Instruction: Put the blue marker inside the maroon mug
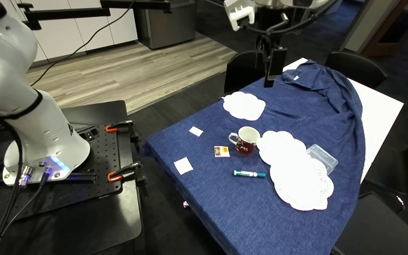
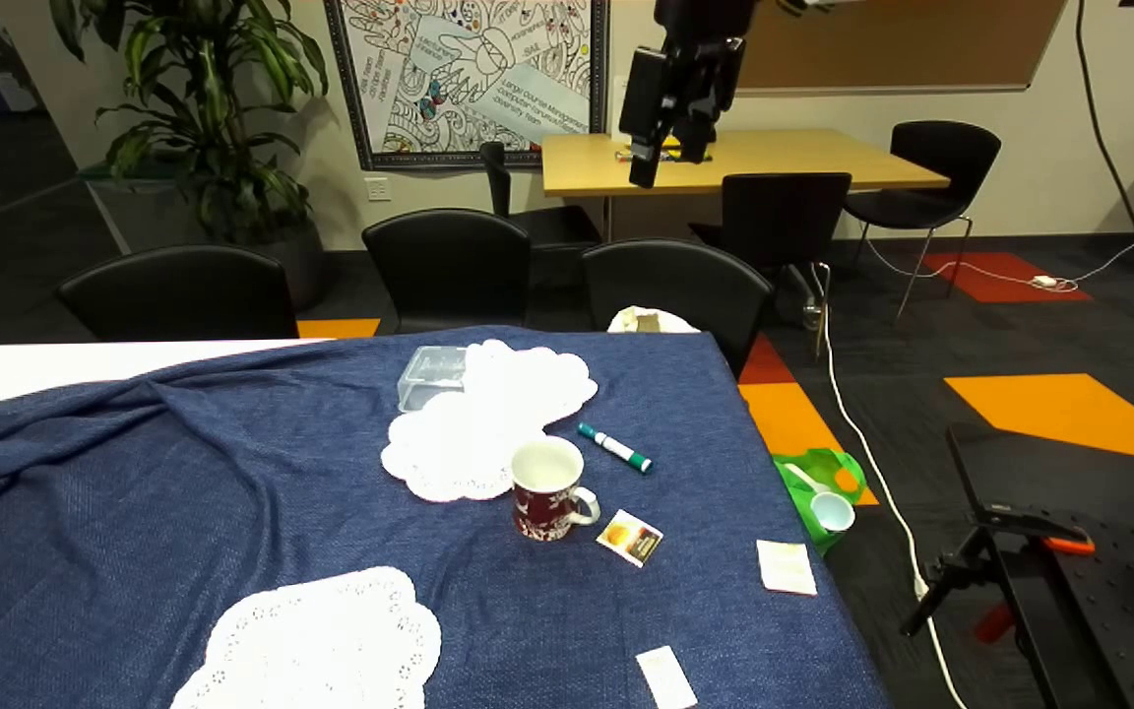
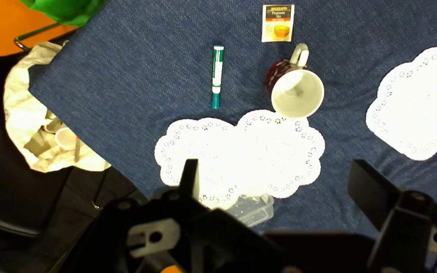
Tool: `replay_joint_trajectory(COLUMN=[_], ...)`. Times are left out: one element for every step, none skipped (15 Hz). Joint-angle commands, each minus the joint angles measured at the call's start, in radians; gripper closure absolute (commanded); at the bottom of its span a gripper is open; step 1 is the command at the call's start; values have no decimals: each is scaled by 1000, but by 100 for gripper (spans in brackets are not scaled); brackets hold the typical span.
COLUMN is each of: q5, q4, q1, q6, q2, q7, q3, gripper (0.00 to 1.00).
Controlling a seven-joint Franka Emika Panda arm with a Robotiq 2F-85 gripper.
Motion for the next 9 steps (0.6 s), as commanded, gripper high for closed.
replay_joint_trajectory(q5=[0, 0, 2, 0, 3, 6, 4, 1, -4], q4=[11, 4, 3, -6, -15, -28, -43, -63, -77], q1=[-15, -19, -24, -27, -31, -35, -36, -37, -37], q6=[32, 45, 52, 68, 89, 121, 160, 202, 236], q2=[71, 88, 107, 122, 137, 149, 162, 173, 185], q7=[38, 37, 31, 30, 23, 16, 19, 25, 30], q3=[-17, -23, -28, -34, -39, -44, -48, -51, -54], gripper=[0, 0, 0, 0, 0, 0, 0, 0, 0])
